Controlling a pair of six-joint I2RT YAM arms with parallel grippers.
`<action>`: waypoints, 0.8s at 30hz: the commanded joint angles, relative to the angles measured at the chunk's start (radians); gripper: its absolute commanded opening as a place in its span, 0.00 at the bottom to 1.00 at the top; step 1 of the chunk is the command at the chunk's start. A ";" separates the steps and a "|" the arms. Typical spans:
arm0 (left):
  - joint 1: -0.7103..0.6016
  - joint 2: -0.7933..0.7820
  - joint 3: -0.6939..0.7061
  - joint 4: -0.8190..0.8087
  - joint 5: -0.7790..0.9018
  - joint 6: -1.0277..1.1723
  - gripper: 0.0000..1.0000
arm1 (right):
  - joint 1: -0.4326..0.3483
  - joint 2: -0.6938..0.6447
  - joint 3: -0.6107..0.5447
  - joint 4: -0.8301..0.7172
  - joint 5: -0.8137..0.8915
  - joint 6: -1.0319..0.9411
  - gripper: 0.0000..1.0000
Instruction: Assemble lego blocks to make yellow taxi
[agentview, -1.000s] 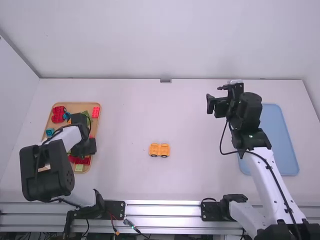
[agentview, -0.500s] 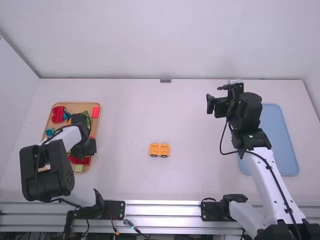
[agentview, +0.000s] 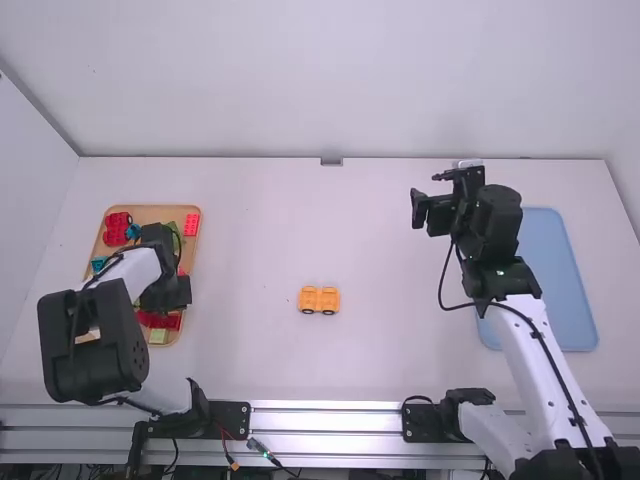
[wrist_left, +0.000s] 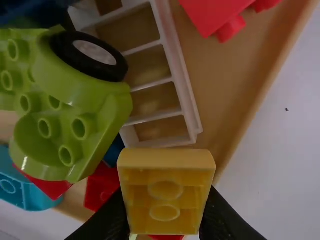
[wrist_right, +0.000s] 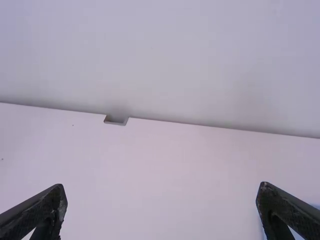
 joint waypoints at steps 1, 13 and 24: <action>0.001 -0.013 0.047 -0.014 -0.042 -0.031 0.11 | -0.002 0.006 0.032 0.001 0.000 0.005 0.99; -0.043 -0.200 0.104 -0.035 0.033 -0.058 0.02 | 0.048 0.006 0.032 0.018 0.001 0.005 0.99; -0.351 -0.507 0.081 0.112 0.373 0.008 0.02 | 0.147 0.073 0.032 0.076 -0.117 0.010 0.99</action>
